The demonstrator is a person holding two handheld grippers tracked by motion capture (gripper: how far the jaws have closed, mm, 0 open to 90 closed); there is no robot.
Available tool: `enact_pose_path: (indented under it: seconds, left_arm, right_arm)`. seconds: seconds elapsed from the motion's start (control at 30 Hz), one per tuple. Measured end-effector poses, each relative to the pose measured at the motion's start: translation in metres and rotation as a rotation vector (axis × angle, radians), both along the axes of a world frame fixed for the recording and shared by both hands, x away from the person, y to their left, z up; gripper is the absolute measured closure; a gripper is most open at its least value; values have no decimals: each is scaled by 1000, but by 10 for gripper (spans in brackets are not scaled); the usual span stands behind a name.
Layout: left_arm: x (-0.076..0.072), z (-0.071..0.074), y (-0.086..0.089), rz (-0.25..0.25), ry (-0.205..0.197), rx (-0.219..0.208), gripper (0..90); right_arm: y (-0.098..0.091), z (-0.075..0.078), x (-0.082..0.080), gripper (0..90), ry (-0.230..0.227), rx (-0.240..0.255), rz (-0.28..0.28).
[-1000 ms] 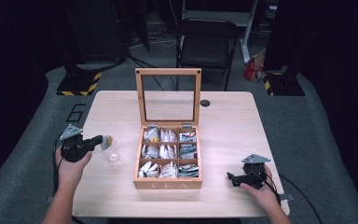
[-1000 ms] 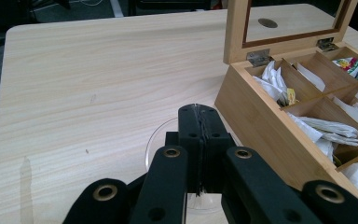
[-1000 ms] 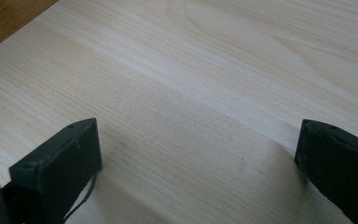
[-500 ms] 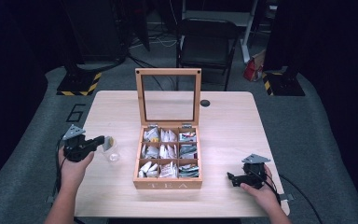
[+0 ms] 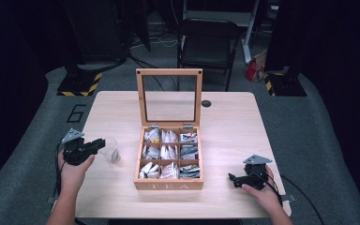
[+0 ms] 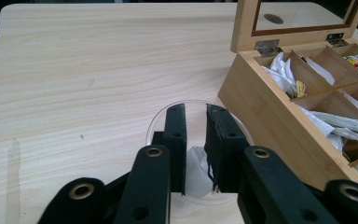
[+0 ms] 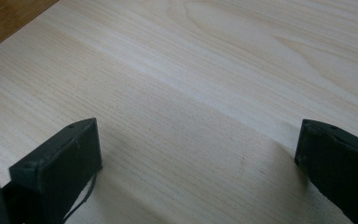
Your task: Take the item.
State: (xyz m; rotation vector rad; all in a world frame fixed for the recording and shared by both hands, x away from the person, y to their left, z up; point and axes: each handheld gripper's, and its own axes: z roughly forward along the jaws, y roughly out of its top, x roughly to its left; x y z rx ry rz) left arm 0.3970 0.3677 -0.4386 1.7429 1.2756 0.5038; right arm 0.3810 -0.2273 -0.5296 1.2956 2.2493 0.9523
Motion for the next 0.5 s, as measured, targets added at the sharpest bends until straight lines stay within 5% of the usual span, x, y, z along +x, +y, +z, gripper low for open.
enact_pose_path:
  seconds: [0.5]
  left_arm:
    - [-9,6,-6,-6,-27,-19,581]
  right_arm:
    - [0,0,0,0,0,0,4]
